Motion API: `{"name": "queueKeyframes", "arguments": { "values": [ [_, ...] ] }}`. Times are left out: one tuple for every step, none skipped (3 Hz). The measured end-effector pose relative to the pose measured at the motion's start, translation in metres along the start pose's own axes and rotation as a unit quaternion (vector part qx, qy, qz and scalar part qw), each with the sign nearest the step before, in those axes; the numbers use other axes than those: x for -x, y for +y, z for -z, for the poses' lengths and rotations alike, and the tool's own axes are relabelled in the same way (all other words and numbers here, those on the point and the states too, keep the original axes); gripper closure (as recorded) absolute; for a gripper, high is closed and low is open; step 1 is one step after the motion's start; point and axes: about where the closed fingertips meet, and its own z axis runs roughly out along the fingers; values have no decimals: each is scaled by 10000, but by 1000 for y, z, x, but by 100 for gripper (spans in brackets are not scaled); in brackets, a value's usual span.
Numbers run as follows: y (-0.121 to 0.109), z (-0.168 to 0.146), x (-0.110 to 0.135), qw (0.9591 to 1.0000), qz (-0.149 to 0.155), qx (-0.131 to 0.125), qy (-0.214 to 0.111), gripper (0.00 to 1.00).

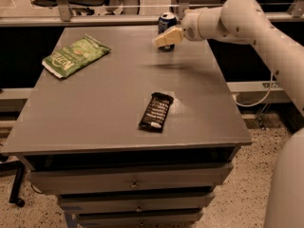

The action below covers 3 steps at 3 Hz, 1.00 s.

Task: Move pepsi can near green jalapeno chip bag

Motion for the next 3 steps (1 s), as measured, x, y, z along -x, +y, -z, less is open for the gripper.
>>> {"name": "queueKeyframes", "arguments": {
  "values": [
    [-7, -30, -2, 9999, -75, -47, -68, 0],
    [-19, -48, -10, 9996, -222, -137, -129, 18],
    [-29, -53, -14, 9990, -338, -232, -196, 41]
  ]
}}
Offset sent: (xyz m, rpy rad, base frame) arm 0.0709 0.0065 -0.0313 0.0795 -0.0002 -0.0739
